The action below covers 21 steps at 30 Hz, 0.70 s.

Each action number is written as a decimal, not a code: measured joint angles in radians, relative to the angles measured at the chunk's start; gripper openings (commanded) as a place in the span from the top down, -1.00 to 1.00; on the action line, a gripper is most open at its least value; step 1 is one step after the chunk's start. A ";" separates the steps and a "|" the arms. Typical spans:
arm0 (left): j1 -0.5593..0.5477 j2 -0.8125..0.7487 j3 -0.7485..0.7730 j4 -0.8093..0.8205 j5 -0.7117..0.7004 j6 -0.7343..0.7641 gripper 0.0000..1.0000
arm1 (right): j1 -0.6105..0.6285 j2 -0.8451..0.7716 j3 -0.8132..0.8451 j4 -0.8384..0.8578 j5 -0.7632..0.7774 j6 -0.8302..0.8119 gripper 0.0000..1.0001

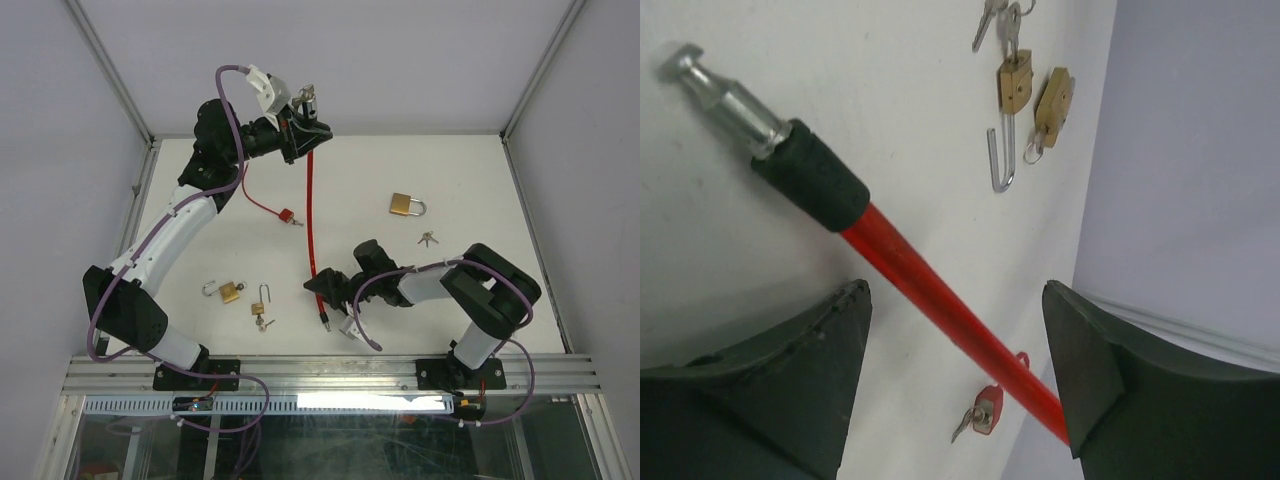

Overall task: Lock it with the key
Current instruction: Adjust the lock.

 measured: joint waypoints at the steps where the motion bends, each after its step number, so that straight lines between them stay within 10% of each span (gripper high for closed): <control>1: 0.000 0.001 -0.001 0.003 0.003 -0.002 1.00 | 0.012 0.009 -0.005 0.027 -0.003 0.000 -0.28; 15: 0.000 0.004 -0.039 0.015 0.046 -0.006 1.00 | 0.051 0.054 -0.024 0.178 -0.002 -0.013 0.90; 21: 0.013 -0.005 -0.092 0.037 0.044 0.073 1.00 | 0.053 -0.040 -0.135 0.344 -0.028 0.010 1.00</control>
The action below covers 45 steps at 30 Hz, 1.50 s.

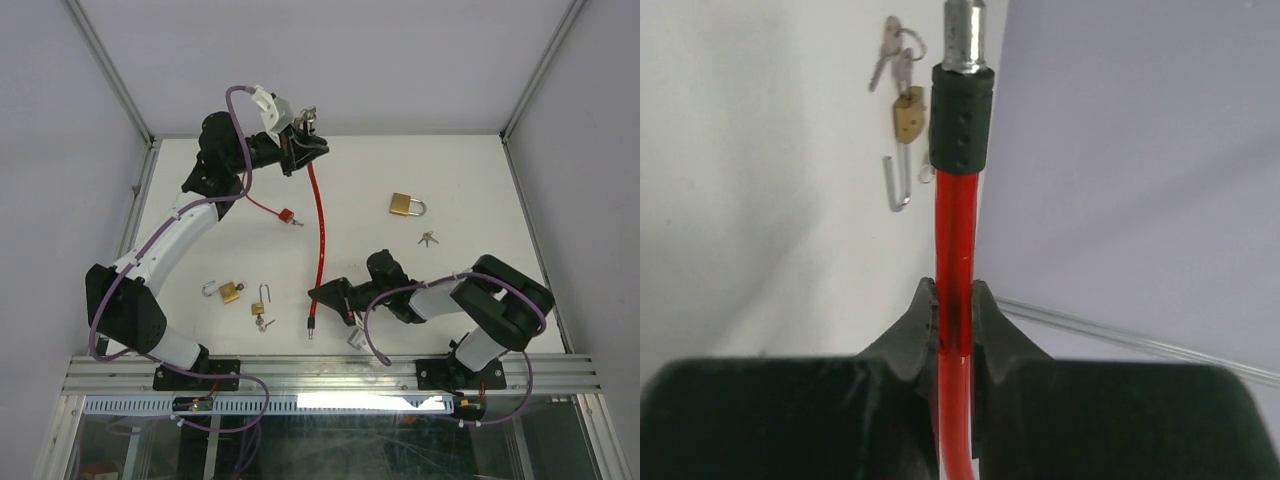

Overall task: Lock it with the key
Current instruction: Adjust the lock.

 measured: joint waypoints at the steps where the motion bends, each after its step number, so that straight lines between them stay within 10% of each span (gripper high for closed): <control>1: 0.005 -0.005 -0.020 0.010 0.000 0.024 1.00 | 0.001 -0.022 -0.021 0.036 -0.006 0.031 1.00; 11: 0.029 -0.008 -0.146 0.034 -0.003 0.237 1.00 | -0.054 -0.342 -0.103 0.344 -0.024 0.999 1.00; 26: 0.027 -0.160 -0.266 -0.140 -0.103 0.431 1.00 | -0.330 -0.385 0.294 -0.132 -0.220 2.169 1.00; 45: -0.226 -0.280 -0.400 -0.153 -0.608 0.607 1.00 | -0.356 -0.288 0.334 -0.179 -0.213 2.370 1.00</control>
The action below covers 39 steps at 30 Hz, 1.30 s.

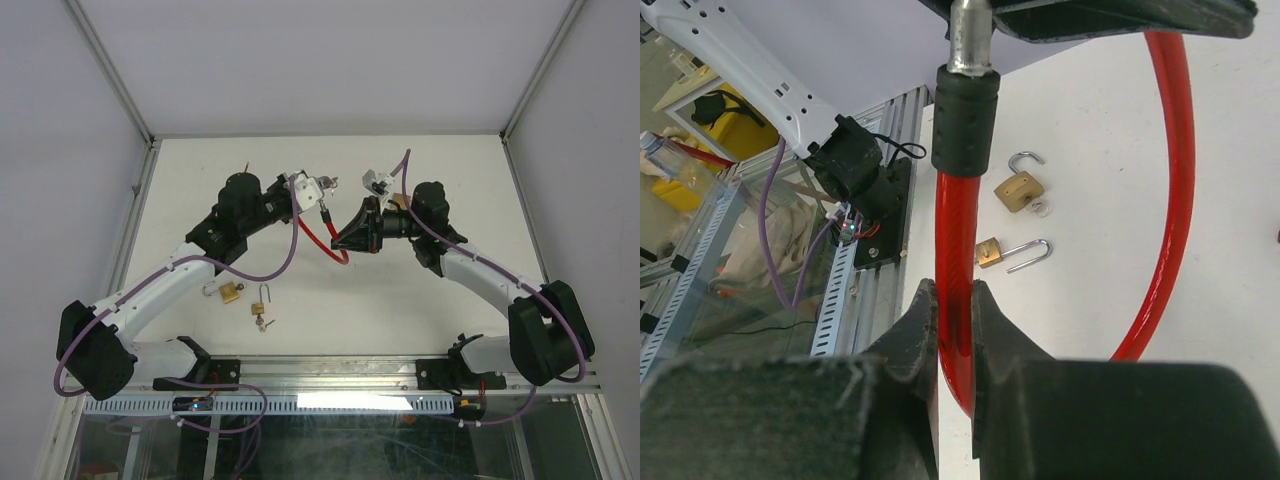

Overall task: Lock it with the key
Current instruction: Adjust the lock.

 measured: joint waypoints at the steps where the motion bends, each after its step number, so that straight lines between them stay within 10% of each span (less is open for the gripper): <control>1: 0.000 0.000 0.000 0.000 0.000 0.004 1.00 | -0.005 0.000 0.000 0.000 0.000 0.002 1.00; 39: -0.045 0.020 0.000 -0.076 -0.011 0.120 1.00 | -0.049 0.004 0.000 -0.014 -0.049 0.055 1.00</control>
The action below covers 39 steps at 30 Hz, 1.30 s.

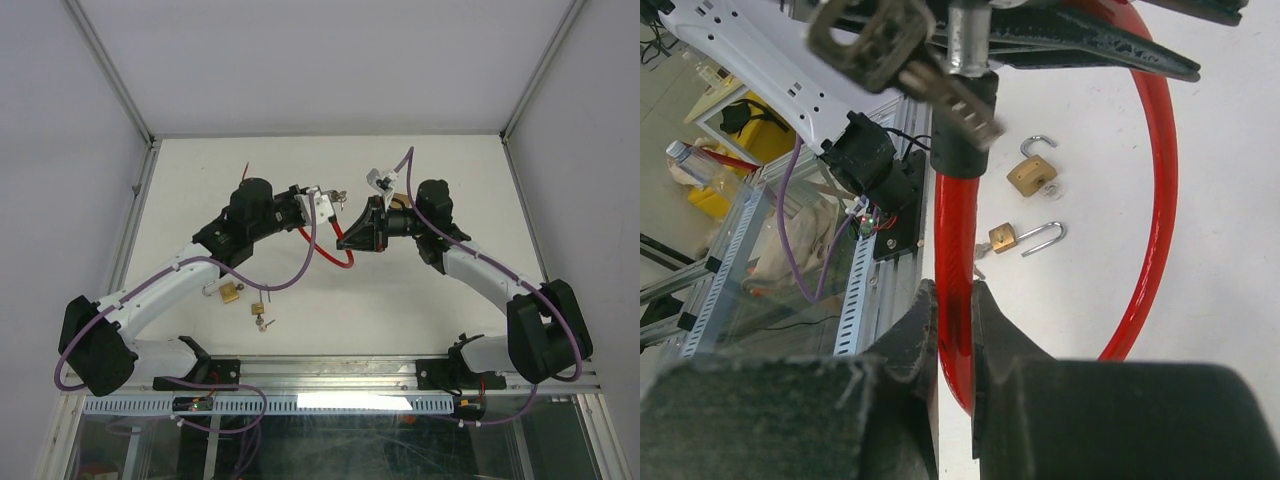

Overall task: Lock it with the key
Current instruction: Adjust the lock.

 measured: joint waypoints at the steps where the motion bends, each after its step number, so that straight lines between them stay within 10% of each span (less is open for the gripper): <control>1: -0.005 0.000 0.000 -0.005 -0.012 0.013 1.00 | -0.003 0.004 0.001 -0.006 -0.006 -0.002 1.00; 29: -0.058 0.083 0.087 -0.272 -0.052 0.210 1.00 | -0.045 0.036 0.155 -0.633 -0.114 -0.458 1.00; 39: -0.079 0.103 0.089 -0.272 -0.074 0.215 1.00 | -0.070 0.062 0.106 -0.555 -0.065 -0.534 1.00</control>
